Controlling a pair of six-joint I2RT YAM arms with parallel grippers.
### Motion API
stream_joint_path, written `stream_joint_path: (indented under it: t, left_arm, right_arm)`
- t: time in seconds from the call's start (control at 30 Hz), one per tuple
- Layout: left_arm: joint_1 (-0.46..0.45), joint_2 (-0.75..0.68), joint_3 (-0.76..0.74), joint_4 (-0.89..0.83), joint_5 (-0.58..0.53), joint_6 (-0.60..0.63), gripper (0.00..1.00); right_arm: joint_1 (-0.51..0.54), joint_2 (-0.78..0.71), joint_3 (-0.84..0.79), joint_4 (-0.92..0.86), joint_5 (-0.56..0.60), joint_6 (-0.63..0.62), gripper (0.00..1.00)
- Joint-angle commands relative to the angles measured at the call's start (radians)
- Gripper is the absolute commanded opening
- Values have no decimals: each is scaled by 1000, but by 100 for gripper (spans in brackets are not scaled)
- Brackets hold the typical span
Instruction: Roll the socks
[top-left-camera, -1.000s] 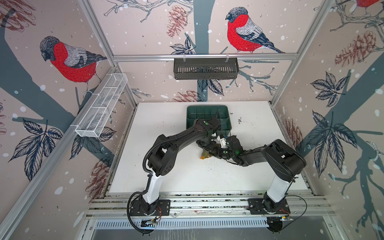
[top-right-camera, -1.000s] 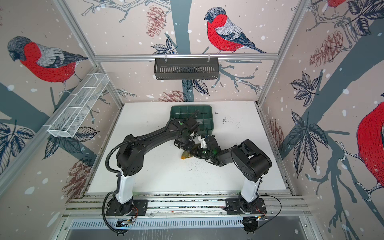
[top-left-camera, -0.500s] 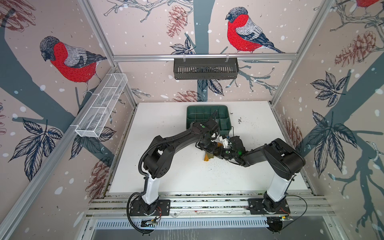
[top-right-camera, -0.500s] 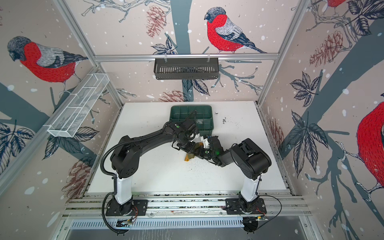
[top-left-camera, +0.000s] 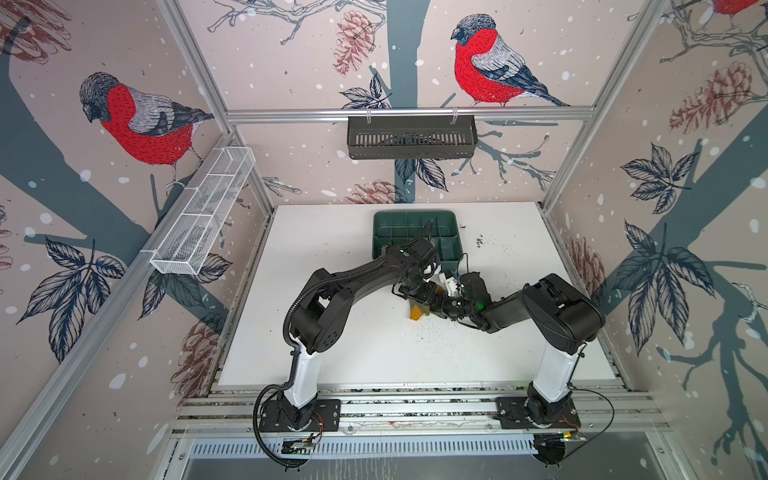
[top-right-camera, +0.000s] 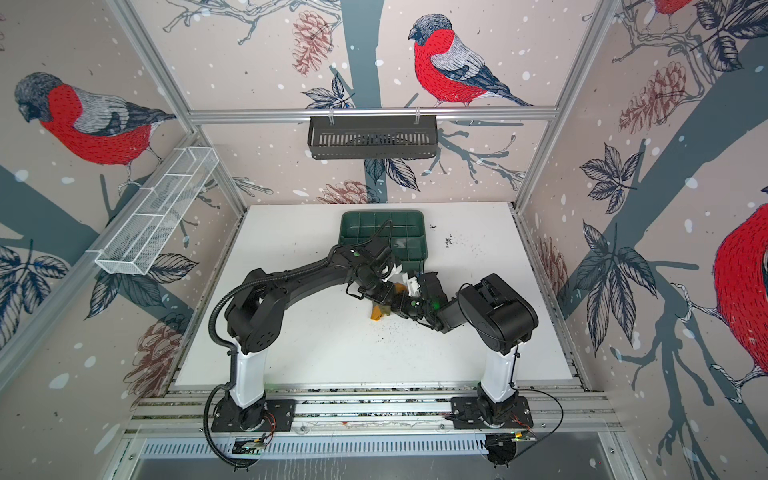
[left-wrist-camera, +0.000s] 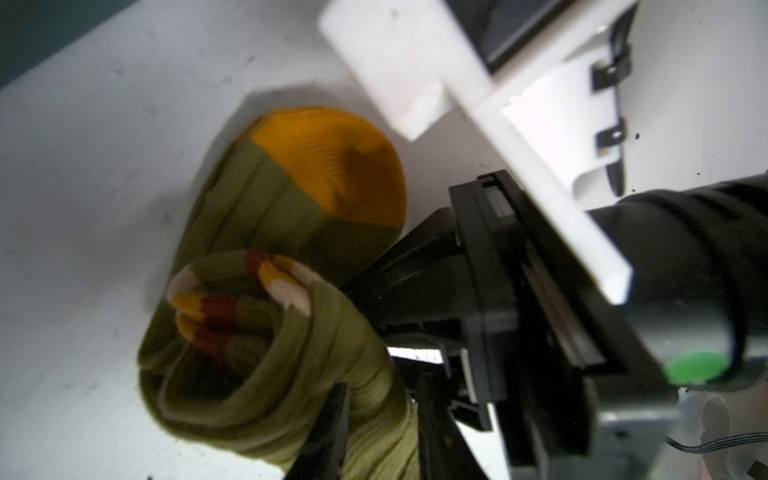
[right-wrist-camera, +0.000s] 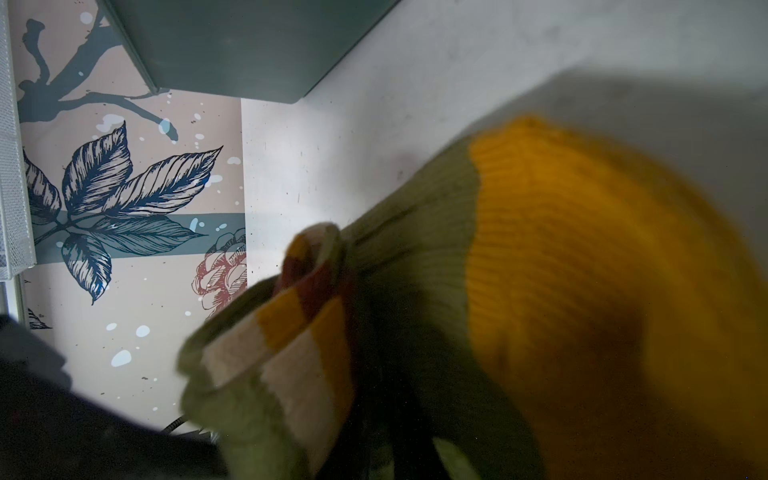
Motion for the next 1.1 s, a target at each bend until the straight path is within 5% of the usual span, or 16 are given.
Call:
stream_joint_path:
  t: [0.0,0.63,0.87,1.07]
  left_arm:
    - [20,21,-20,73,10,-14,29]
    - [37,69,-11,175,46,-61,26]
    - [36,45,-21,196,65,-73,25]
    - [22,-1,-56,256,107,-104,24]
  right_arm:
    - [-7,-7,-10,24,-33,0,23]
    - [-38,-126,-47,-106,14,-66,36]
    - [-33,-172,-27,-201,37,-111,11]
    - [-37,-76,-66,51,-88,44,9]
